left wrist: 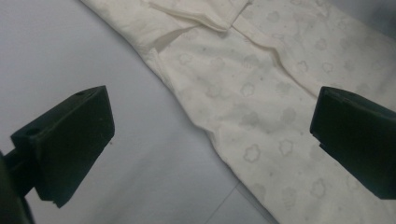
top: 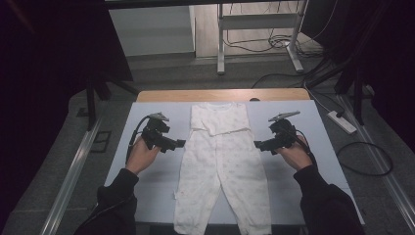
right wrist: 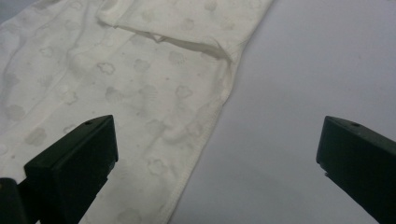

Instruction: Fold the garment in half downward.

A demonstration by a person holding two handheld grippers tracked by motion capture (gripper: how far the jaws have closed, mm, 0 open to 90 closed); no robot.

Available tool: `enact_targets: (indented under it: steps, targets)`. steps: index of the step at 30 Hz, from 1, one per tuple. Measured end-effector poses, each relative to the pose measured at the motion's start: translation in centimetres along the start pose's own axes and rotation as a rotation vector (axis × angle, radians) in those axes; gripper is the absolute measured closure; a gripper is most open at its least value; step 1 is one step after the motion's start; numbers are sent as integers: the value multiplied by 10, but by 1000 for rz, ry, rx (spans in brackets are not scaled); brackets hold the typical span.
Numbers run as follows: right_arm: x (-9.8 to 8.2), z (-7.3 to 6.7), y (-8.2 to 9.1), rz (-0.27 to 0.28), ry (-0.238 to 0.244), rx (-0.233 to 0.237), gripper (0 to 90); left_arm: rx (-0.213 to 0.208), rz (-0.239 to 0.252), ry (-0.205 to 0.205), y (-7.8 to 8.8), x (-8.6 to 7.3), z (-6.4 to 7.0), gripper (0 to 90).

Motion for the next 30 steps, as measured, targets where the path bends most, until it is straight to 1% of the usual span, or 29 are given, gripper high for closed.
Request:
enact_targets:
  steps: [5,11,16,21,23,24,26,28,30]
  targets:
    - [3,5,-6,-11,2,-9,0,23,-13,-6,-8,7,-2,0]
    - [8,9,-13,-11,-21,-3,0,55,-19,-21,-16,15,-4,0]
    - [12,11,-21,-23,-7,-2,0,55,-16,-4,-21,19,-9,0]
    - [16,15,-28,-41,-11,-6,0,55,-22,-6,-25,23,-13,0]
    - [18,17,-31,-34,-27,4,0,51,-24,-7,-27,25,-15,0]
    - [18,17,-33,-40,-33,13,0,49,-25,-7,-29,26,-15,0]
    - [20,17,-36,-49,-24,22,0,49,-29,-11,-31,28,-17,0]
    - [23,17,-39,-49,-28,38,0,46,-36,-12,-33,30,-19,0]
    - [26,16,-41,-51,-23,39,0,45,-36,-8,-36,32,-21,0]
Point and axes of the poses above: each handheld gripper's, and its own axes: y roughly backward along the jaws, x roughly out of its top, z roughly to its right, the point moved 4 cm from there along -y, roughly forward along the jaws, and after that the axes turned 10 degrees about y, right-handed, at the moved point
